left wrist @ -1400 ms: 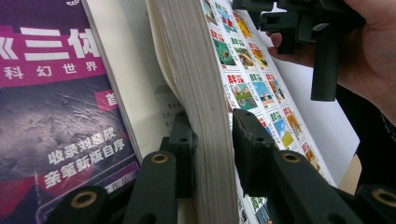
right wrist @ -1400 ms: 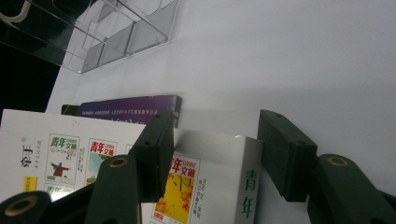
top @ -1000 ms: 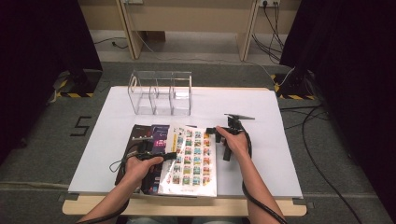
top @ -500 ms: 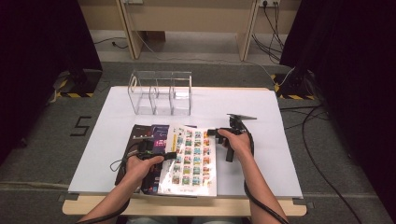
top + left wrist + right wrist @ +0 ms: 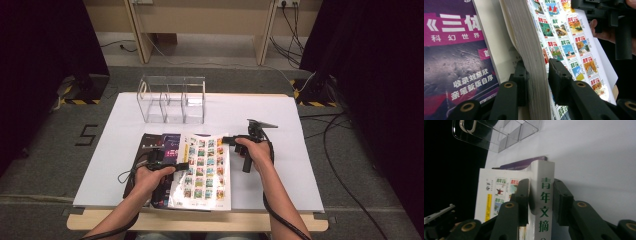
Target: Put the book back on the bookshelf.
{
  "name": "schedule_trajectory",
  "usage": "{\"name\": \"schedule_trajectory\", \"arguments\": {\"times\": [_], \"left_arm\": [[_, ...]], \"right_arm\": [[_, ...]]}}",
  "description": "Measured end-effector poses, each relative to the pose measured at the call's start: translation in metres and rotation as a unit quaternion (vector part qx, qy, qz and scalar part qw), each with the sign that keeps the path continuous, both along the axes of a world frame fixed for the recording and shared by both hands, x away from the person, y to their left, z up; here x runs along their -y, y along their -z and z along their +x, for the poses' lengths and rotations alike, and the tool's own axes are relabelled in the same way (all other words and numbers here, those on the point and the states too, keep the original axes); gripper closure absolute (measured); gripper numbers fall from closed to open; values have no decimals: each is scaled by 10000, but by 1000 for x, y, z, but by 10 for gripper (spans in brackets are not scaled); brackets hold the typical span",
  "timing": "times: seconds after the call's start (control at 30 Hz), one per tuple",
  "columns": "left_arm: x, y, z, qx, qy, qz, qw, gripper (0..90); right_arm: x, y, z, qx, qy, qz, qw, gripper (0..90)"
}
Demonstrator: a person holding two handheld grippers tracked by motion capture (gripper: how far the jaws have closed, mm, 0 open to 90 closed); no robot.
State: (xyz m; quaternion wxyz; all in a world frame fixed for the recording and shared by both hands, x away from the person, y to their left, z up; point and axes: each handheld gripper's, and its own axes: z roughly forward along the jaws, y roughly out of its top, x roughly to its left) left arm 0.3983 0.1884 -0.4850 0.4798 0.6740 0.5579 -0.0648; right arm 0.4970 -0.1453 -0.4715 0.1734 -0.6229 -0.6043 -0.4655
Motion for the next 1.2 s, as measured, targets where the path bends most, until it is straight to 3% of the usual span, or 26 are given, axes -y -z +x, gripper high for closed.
{"name": "schedule_trajectory", "arguments": {"times": [0.3, 0.4, 0.47, 0.6, 0.67, 0.8, 0.87, 0.93, 1.03, 1.2], "left_arm": [[0, -1, 0, 41, 13, 58, 10000, 691], [1, -1, 0, 40, 11, 77, 10000, 690], [1, -1, 0, 37, 12, 79, 10000, 689], [-1, -2, 1, -2, 1, 42, 10000, 680], [-3, -2, 1, 28, 43, 56, 10000, 661], [-8, -8, -4, 356, 49, 423, 9985, 529], [-15, -10, -10, 522, -81, 552, 9971, 455], [-23, -14, -16, 709, -185, 535, 9959, 438], [-40, -20, -28, 951, -393, 442, 9937, 424], [-54, -16, -47, 1101, -571, 260, 9919, 421]], "right_arm": [[-4, -5, -1, 19, 55, -55, 10000, 690], [-7, -4, -1, 63, 124, -243, 9996, 682], [-7, -3, -2, 5, 175, -207, 9996, 699], [-9, -7, -4, 104, 207, -177, 9996, 729], [-11, -12, -7, 221, 216, -193, 9993, 733], [-15, -26, -12, 524, 125, -167, 9984, 736], [-20, -45, -19, 874, 49, -207, 9960, 737], [-22, -49, -20, 952, 35, -187, 9953, 738], [-26, -67, -28, 1287, 27, -277, 9913, 738], [-31, -89, -38, 1720, 42, -465, 9840, 738]]}}
